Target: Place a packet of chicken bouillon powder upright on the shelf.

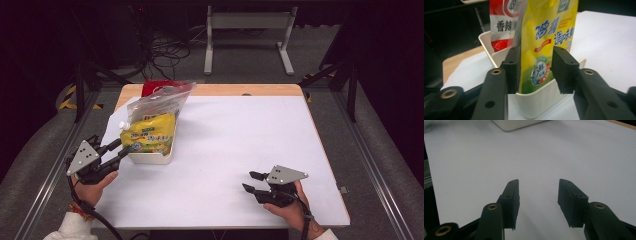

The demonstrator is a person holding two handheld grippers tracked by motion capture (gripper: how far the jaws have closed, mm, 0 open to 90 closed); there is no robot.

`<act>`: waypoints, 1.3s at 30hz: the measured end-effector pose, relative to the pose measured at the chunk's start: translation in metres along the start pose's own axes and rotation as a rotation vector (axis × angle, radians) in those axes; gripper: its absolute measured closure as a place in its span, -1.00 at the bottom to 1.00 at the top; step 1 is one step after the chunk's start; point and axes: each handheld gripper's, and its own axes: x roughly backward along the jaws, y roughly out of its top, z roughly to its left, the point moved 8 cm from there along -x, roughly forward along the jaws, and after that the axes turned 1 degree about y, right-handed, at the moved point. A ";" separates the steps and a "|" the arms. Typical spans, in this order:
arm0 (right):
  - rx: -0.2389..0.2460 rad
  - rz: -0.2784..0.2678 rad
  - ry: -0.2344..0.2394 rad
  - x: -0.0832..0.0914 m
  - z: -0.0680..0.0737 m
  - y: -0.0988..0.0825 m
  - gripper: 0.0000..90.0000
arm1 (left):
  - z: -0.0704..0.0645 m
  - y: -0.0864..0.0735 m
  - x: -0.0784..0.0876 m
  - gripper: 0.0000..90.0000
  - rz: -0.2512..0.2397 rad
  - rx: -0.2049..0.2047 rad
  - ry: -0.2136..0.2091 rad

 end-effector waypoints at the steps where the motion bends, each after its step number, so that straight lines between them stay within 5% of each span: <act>1: 0.000 0.000 0.000 0.000 0.000 0.000 0.15 | 0.000 0.000 0.000 0.30 0.000 0.000 0.000; 11: 0.006 -0.003 -0.020 0.002 -0.004 0.002 0.14 | -0.017 -0.004 0.006 -0.02 0.013 0.013 -0.005; 30: 0.019 -0.001 -0.054 0.009 -0.011 0.002 0.13 | -0.081 -0.013 -0.016 -0.38 0.095 -0.044 -0.153; 39: 0.022 0.008 -0.091 0.015 -0.017 -0.001 0.00 | -0.105 -0.019 -0.027 -0.58 0.142 -0.058 -0.190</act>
